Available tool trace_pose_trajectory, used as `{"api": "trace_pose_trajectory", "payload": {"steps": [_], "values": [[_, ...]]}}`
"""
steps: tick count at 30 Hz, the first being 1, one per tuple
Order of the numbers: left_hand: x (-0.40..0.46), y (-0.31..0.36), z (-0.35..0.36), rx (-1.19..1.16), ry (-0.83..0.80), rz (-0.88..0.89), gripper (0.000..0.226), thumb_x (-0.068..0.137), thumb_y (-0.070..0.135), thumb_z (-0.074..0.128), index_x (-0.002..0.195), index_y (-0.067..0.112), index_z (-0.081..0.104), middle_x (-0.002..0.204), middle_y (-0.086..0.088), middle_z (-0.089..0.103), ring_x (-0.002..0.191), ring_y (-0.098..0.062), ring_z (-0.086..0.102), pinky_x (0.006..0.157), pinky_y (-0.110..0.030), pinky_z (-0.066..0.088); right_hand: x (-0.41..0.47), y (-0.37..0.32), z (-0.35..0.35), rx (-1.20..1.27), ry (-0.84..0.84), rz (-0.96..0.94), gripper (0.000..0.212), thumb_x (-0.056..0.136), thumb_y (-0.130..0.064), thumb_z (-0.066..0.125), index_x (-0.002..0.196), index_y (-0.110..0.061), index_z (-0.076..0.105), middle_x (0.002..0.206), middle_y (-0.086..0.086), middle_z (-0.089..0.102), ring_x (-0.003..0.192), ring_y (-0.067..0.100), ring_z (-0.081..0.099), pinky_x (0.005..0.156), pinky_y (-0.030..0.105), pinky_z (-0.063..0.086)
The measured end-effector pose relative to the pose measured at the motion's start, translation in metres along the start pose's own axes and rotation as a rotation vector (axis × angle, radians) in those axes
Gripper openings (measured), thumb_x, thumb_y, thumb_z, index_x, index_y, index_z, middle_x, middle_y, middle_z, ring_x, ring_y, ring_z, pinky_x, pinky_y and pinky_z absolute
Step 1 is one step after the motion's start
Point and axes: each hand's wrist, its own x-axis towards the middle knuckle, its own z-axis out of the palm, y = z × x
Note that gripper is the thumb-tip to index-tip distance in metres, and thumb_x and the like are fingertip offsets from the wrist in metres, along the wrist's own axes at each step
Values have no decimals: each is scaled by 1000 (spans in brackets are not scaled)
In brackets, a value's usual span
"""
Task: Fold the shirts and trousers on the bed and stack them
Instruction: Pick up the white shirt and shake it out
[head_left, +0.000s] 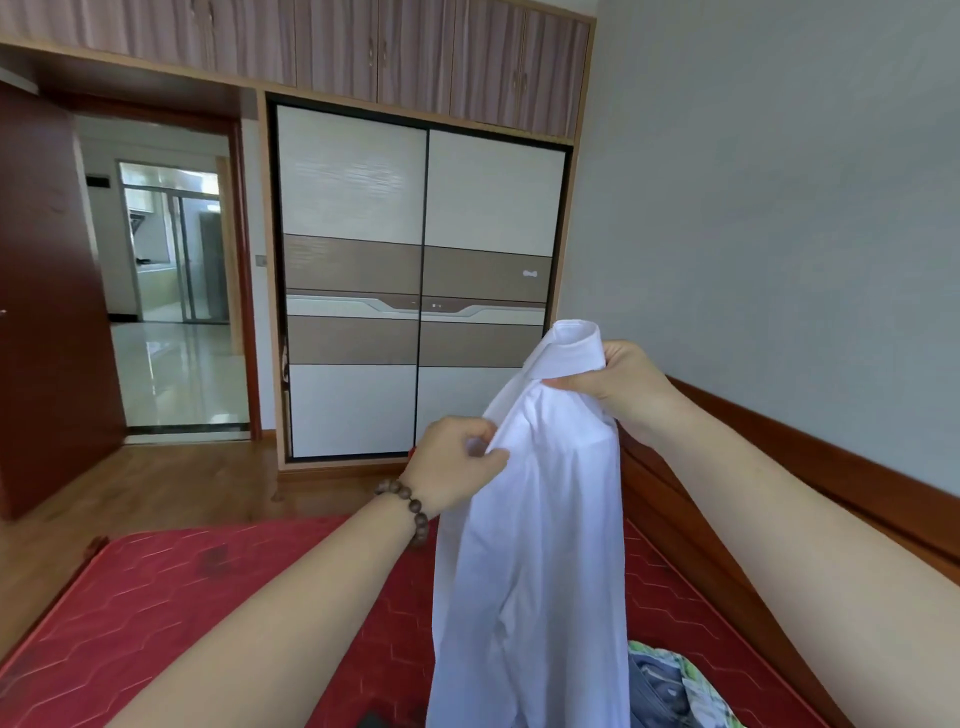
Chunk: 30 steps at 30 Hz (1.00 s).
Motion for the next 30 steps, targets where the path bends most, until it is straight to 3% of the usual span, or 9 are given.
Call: {"api": "trace_pose_trajectory", "payload": {"steps": [3, 5, 7, 11, 15, 21, 25, 28, 30], "values": [[-2, -10, -10, -7, -236, -61, 38, 77, 30, 70, 56, 7, 47, 51, 11, 29, 51, -7, 32, 53, -24, 28, 0, -5, -9, 14, 25, 5, 30, 71, -2, 81, 98, 5, 70, 102, 22, 71, 92, 34, 69, 88, 48, 54], [-5, -17, -13, 12, -344, -98, 40, 75, 37, 72, 70, -1, 60, 56, 3, 51, 56, -11, 51, 59, -29, 44, 2, -7, -16, 45, 45, 6, 24, 70, -3, 81, 92, 1, 71, 98, 17, 73, 89, 30, 70, 88, 47, 55], [-7, -22, -15, -12, -378, -125, 33, 77, 40, 71, 89, 8, 72, 87, -10, 72, 84, -23, 69, 80, -40, 54, 3, -8, -22, 67, 58, 1, 19, 71, -2, 80, 88, -4, 72, 95, 14, 73, 86, 27, 70, 86, 44, 56], [-14, -13, -30, -299, -156, -155, 18, 90, 6, 63, 93, -11, 67, 94, -14, 68, 86, -21, 63, 78, -31, 49, 8, -4, -29, 113, 56, -31, 16, 75, -3, 78, 89, -7, 71, 92, 9, 74, 82, 23, 70, 80, 37, 58], [-22, -8, -41, -512, 72, -262, 22, 92, 10, 60, 82, -9, 65, 80, -16, 65, 74, -24, 58, 68, -31, 44, 14, 3, -29, 159, -51, -23, 21, 77, 0, 74, 95, -8, 68, 94, 7, 73, 83, 21, 70, 72, 31, 59], [-30, -12, -62, -503, 155, -291, 39, 88, 18, 68, 91, -20, 58, 87, -26, 62, 78, -32, 57, 74, -39, 44, 14, 24, -24, 273, -479, 189, 58, 59, -20, 82, 111, -3, 62, 99, 10, 73, 88, 21, 71, 66, 29, 58], [-37, -13, -78, -443, 188, -291, 33, 89, 17, 65, 92, -16, 61, 90, -32, 64, 78, -32, 59, 73, -40, 47, 22, 47, -3, 388, -451, 202, 64, 52, -39, 91, 105, -10, 68, 106, 10, 71, 99, 24, 68, 83, 38, 55], [-46, -18, -94, -370, 203, -301, 33, 88, 18, 68, 87, -15, 62, 81, -24, 63, 71, -25, 56, 67, -33, 43, 30, 54, 18, 492, -344, 224, 32, 78, -29, 74, 101, -9, 67, 98, 12, 68, 91, 27, 64, 73, 32, 49], [-55, -19, -104, -295, 224, -320, 26, 90, 13, 65, 69, -3, 64, 65, -10, 61, 56, -15, 53, 55, -20, 39, 33, 56, 33, 443, -351, 194, 43, 73, -31, 79, 105, -6, 66, 100, 18, 61, 89, 30, 56, 69, 32, 41]]}}
